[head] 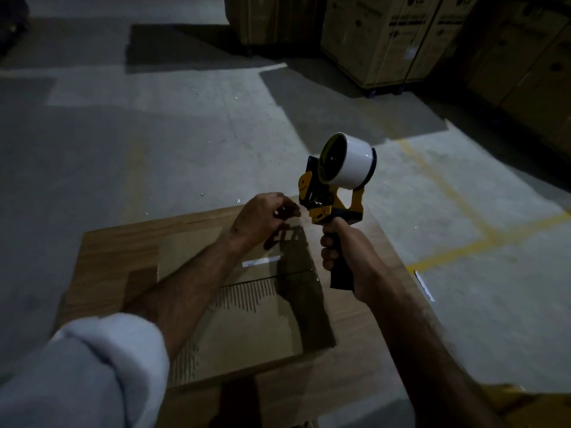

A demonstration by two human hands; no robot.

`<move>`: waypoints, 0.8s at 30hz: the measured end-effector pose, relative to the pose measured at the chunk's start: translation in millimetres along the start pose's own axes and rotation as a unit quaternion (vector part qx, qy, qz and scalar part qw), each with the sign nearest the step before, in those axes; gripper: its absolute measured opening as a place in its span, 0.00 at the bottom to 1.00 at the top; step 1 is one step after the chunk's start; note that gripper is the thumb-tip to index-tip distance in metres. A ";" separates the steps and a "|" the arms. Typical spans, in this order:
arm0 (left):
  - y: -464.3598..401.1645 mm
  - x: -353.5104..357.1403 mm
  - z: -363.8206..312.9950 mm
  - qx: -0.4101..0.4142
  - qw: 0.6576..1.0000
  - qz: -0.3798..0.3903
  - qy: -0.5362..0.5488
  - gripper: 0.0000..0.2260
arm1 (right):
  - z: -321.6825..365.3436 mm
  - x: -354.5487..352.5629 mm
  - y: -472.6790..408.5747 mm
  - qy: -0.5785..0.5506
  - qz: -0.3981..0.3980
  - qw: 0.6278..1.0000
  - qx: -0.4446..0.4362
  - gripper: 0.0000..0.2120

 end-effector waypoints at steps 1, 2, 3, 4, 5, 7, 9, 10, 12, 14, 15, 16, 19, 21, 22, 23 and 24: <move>-2.5 -2.7 1.7 0.007 1.000 0.009 -0.022 0.09 | -2.3 0.6 -0.8 0.009 -0.006 1.000 -0.001 0.08; -5.4 -5.3 2.7 0.015 0.999 0.020 -0.037 0.10 | -5.1 1.4 -1.9 0.016 -0.010 1.000 -0.002 0.08; -8.3 -7.6 3.2 0.021 0.998 0.032 -0.045 0.10 | -8.1 2.2 -3.6 0.021 -0.014 1.000 -0.005 0.08; -10.5 -9.1 5.0 0.028 0.997 0.042 -0.051 0.11 | -11.0 3.7 -5.2 0.026 -0.018 0.999 -0.009 0.09; -12.2 -10.2 6.9 0.034 0.997 0.053 -0.055 0.11 | -13.9 5.2 -7.3 0.031 -0.022 0.999 -0.013 0.09; -15.0 -11.5 11.0 0.039 0.996 0.066 -0.044 0.09 | -18.1 9.3 -12.0 0.039 -0.024 0.999 -0.019 0.10; -20.6 -14.7 15.2 0.028 0.997 0.071 -0.022 0.06 | -19.5 11.6 -18.5 0.038 -0.022 0.999 -0.024 0.08; -23.1 -16.7 16.1 0.023 0.997 0.073 -0.014 0.04 | -19.6 12.2 -22.0 0.038 -0.022 0.999 -0.027 0.08; -28.0 -17.3 17.6 0.039 0.995 0.082 -0.036 0.02 | -18.9 12.7 -28.5 0.052 -0.021 0.998 -0.033 0.08; -27.9 -16.9 23.8 0.032 0.993 0.097 -0.055 0.02 | -22.8 14.1 -31.0 0.063 -0.011 0.998 -0.024 0.10; -28.4 -13.0 30.0 0.029 0.990 0.122 -0.058 0.03 | -27.5 14.5 -31.0 0.053 -0.004 0.998 -0.014 0.11; -29.8 -11.1 34.5 0.028 0.987 0.147 -0.053 0.04 | -32.0 15.0 -30.0 0.038 0.001 0.999 -0.003 0.12; -39.1 -9.2 38.5 -0.014 0.975 0.223 0.002 0.08 | -38.3 12.3 -31.8 0.022 -0.014 0.999 0.024 0.13; -44.3 -9.1 42.9 -0.026 0.966 0.256 0.035 0.08 | -37.9 9.7 -33.0 0.025 -0.014 0.999 0.034 0.14; -47.0 -8.8 47.2 -0.044 0.961 0.269 0.056 0.09 | -37.6 8.8 -34.2 0.026 -0.008 0.999 0.035 0.14; -49.3 -8.0 52.1 -0.063 0.955 0.280 0.076 0.10 | -38.1 7.9 -35.6 0.028 -0.004 0.999 0.038 0.14; -51.0 -7.1 56.8 -0.075 0.949 0.292 0.091 0.11 | -38.4 7.4 -35.9 0.029 -0.003 0.999 0.043 0.15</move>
Point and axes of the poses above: each hand's wrist, its own y-axis away from the middle knuckle, its own x-axis out of the palm, z = x × y, the point moved 1 cm from there along -y, towards the middle knuckle, and after that the axes turned 9 degrees about z, right-handed, at the moved point
